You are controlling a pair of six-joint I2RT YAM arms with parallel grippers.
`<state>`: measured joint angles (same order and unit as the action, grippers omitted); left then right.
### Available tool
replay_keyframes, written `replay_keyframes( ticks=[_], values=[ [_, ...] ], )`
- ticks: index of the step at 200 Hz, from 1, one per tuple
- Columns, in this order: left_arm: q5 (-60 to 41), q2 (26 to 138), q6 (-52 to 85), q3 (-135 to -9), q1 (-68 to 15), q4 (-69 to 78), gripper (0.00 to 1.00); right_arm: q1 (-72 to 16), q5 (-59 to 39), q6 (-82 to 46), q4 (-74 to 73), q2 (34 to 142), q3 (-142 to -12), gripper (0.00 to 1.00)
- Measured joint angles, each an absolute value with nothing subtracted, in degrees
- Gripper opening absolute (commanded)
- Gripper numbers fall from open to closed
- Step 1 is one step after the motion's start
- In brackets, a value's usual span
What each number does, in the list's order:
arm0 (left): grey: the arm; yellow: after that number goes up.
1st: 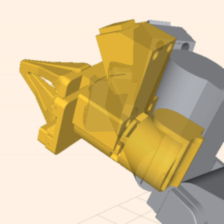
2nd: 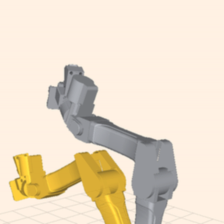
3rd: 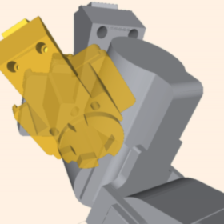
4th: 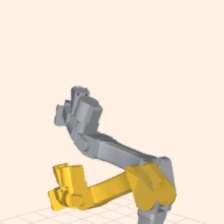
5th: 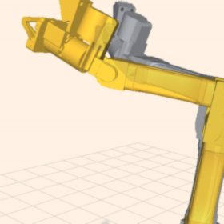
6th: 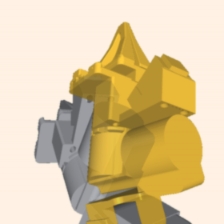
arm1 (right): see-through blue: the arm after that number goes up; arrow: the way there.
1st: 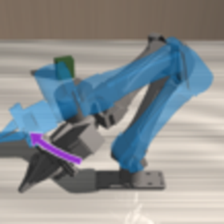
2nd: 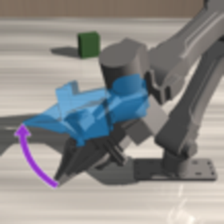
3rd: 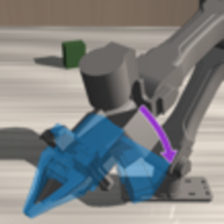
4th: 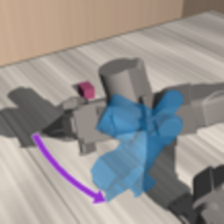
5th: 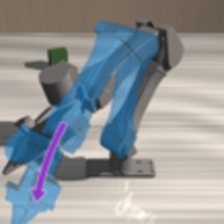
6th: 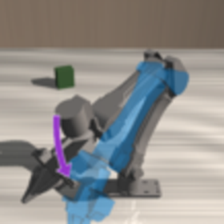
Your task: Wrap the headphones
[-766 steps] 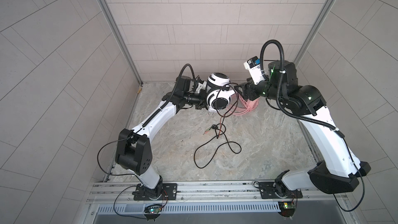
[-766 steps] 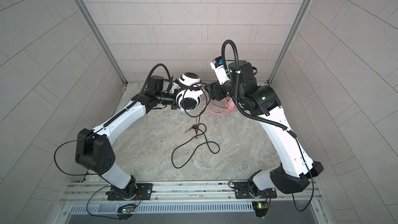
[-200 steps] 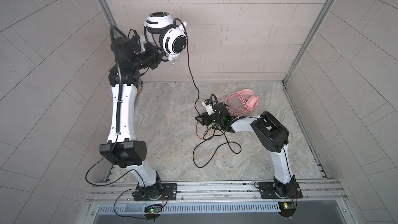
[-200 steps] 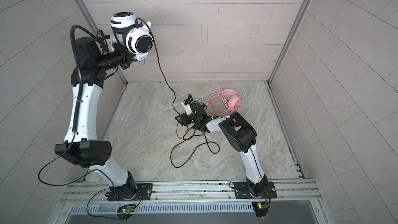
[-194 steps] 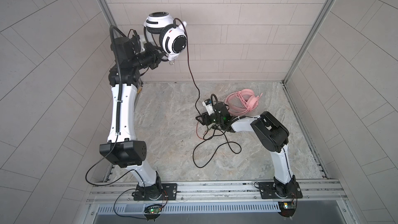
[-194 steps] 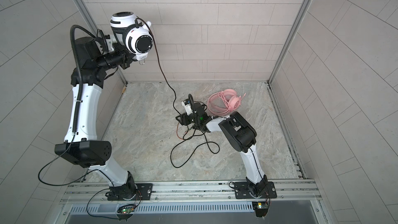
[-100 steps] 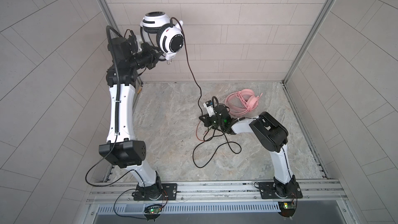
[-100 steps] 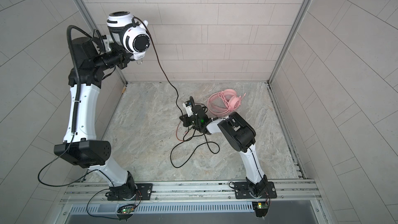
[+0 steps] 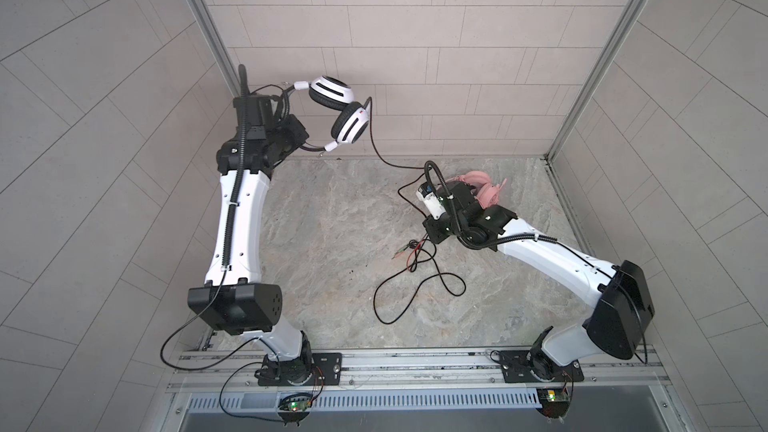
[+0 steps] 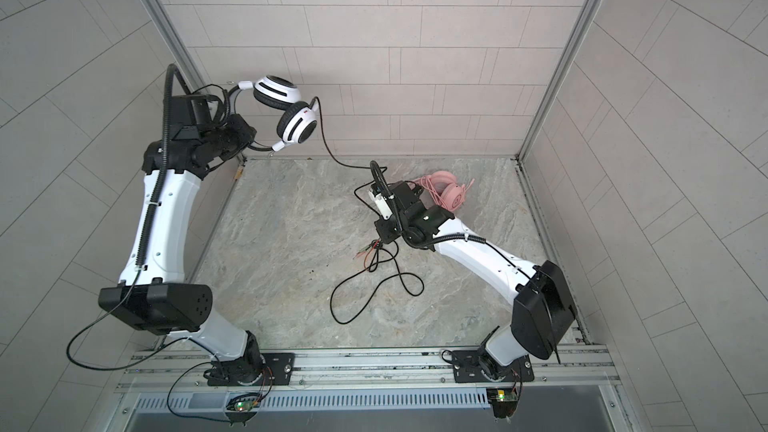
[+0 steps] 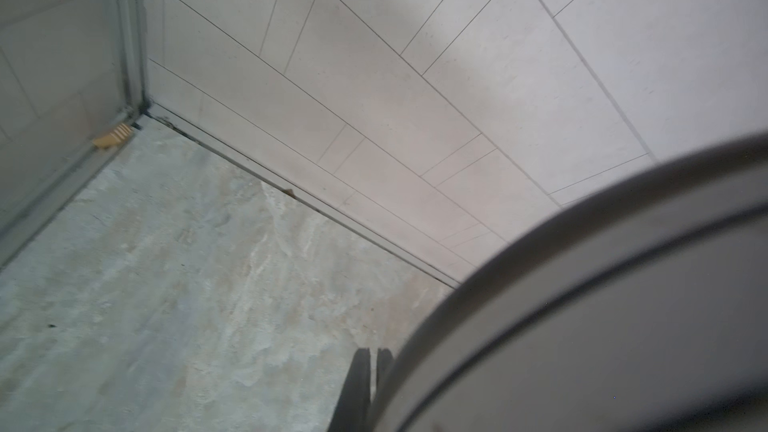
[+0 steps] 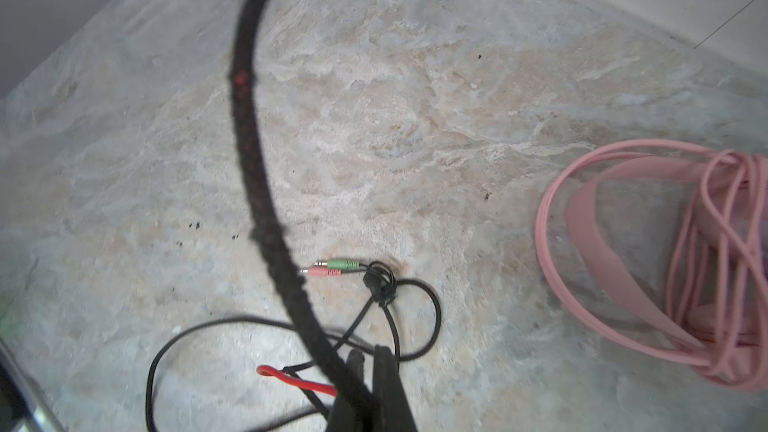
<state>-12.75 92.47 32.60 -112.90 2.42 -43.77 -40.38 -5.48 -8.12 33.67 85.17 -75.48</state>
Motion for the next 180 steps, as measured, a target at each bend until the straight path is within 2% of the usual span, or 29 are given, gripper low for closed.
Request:
replay_keyframes(
  ticks=[45, 88, 126, 180],
  values=[
    [-1.26, 94.78, 24.93, -112.90, -4.84, -47.48, 0.00, -49.21, -1.17, -3.77, 58.87, 85.30, -92.62, 0.00],
    [3.64, 96.27, 20.18, -110.45, -10.41, -48.23, 0.00, -53.19, -2.55, -0.14, 72.64, 89.32, -111.18, 0.00],
    [-3.57, 96.12, 17.67, -101.23, -16.29, -45.87, 0.00, -52.73, 0.49, 1.08, 75.88, 91.02, -119.59, 0.00],
    [-15.59, 92.29, 16.21, -89.08, -19.92, -44.80, 0.00, -47.03, 6.35, 1.08, 74.78, 91.18, -120.44, 0.00]
  ],
)
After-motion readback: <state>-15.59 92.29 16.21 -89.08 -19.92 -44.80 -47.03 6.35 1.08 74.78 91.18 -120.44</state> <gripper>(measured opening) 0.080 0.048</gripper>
